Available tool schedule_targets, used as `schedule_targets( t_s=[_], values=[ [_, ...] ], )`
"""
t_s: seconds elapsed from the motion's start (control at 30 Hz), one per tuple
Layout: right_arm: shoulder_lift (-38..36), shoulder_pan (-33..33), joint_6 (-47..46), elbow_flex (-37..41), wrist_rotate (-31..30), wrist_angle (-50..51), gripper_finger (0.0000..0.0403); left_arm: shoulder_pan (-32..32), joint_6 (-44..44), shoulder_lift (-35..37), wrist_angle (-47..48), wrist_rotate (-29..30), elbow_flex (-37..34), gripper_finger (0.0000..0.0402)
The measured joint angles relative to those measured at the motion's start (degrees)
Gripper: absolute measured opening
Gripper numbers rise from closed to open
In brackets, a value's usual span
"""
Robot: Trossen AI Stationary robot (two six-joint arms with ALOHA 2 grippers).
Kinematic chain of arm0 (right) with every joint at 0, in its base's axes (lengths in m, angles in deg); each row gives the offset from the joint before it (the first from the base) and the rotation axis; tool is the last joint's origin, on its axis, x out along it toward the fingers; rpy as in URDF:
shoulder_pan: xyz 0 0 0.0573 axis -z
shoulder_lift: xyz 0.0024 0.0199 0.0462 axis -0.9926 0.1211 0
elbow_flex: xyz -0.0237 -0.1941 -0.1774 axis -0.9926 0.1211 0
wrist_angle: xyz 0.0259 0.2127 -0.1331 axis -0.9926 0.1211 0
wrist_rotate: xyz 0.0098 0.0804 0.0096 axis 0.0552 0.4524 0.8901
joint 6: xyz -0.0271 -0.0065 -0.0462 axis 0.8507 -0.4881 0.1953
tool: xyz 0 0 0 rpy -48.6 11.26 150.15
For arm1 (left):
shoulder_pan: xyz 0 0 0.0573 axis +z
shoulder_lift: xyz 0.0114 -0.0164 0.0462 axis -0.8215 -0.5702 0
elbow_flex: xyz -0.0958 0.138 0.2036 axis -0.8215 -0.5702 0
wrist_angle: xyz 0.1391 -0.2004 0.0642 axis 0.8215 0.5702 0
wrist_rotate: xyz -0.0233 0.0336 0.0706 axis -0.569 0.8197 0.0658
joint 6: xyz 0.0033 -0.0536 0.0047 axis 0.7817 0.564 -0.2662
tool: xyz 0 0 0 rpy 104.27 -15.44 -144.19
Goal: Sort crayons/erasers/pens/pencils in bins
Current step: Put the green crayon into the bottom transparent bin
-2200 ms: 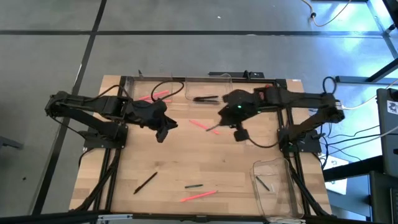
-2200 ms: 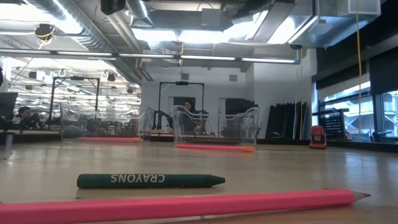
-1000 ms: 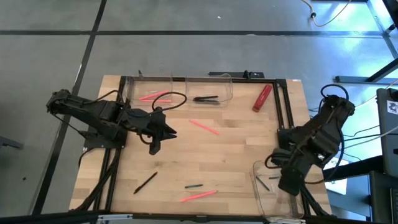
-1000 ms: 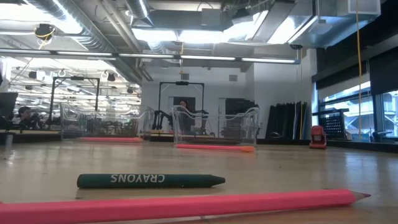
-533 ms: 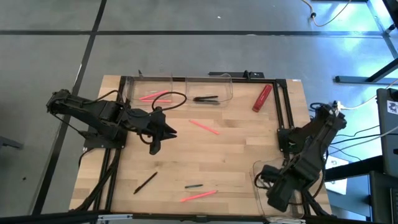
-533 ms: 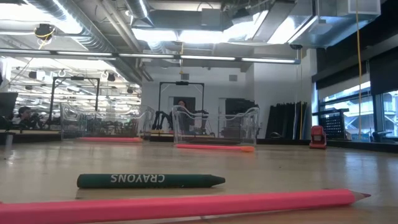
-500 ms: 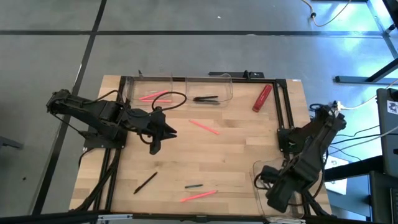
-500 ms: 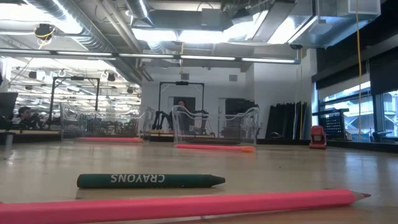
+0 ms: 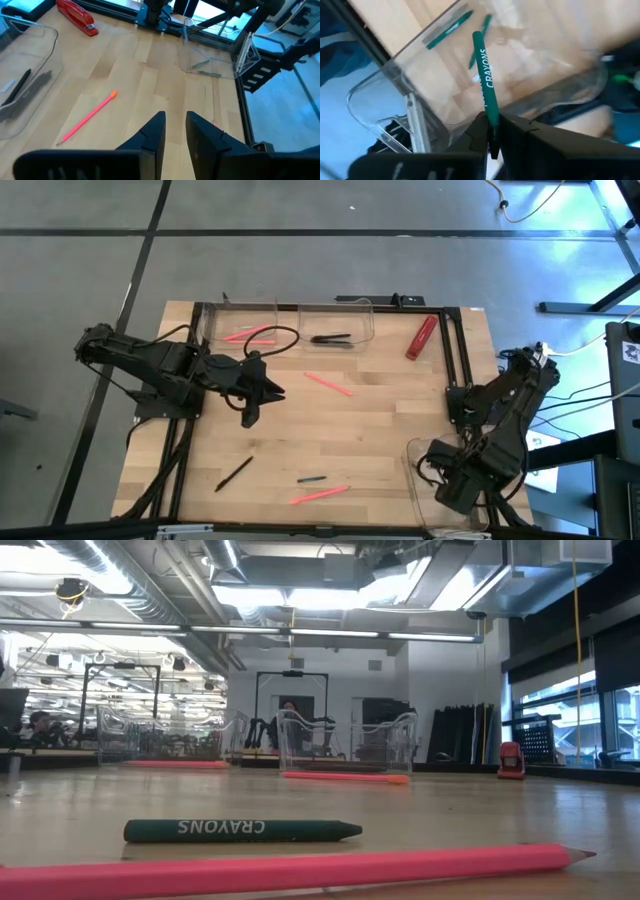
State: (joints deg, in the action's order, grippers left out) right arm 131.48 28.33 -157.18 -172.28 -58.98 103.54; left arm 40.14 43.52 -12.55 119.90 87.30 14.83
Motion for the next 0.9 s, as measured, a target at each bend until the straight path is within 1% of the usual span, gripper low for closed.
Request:
schedule_targets(
  t_s=[0.13,0.27,0.43,0.53,0.7,0.9],
  values=[
    [-4.2,-0.4,0.0,10.3,2.8,-12.7,0.0033,0.0,1.7,0.0,-0.2,0.0,0.0,0.0069],
    [-6.6,-0.3,0.0,19.9,3.9,-26.7,0.0035,0.0,2.2,0.0,-1.3,0.0,0.0,0.0069],
    [-6.8,-0.2,0.0,28.2,10.9,-37.2,0.0036,0.0,2.5,0.0,-1.8,0.0,0.0,0.0069],
    [-6.8,-0.2,0.0,31.6,13.1,-40.5,0.0036,0.0,2.6,0.0,-1.9,0.0,0.0,0.0069],
    [-6.8,0.6,0.0,34.1,17.1,-40.8,0.0036,0.0,2.6,0.0,-1.9,0.0,0.0,0.0069],
    [-6.8,2.0,0.2,36.7,17.5,-41.1,0.0037,0.1,2.6,0.0,-1.8,0.0,0.0,0.0069]
  ],
)
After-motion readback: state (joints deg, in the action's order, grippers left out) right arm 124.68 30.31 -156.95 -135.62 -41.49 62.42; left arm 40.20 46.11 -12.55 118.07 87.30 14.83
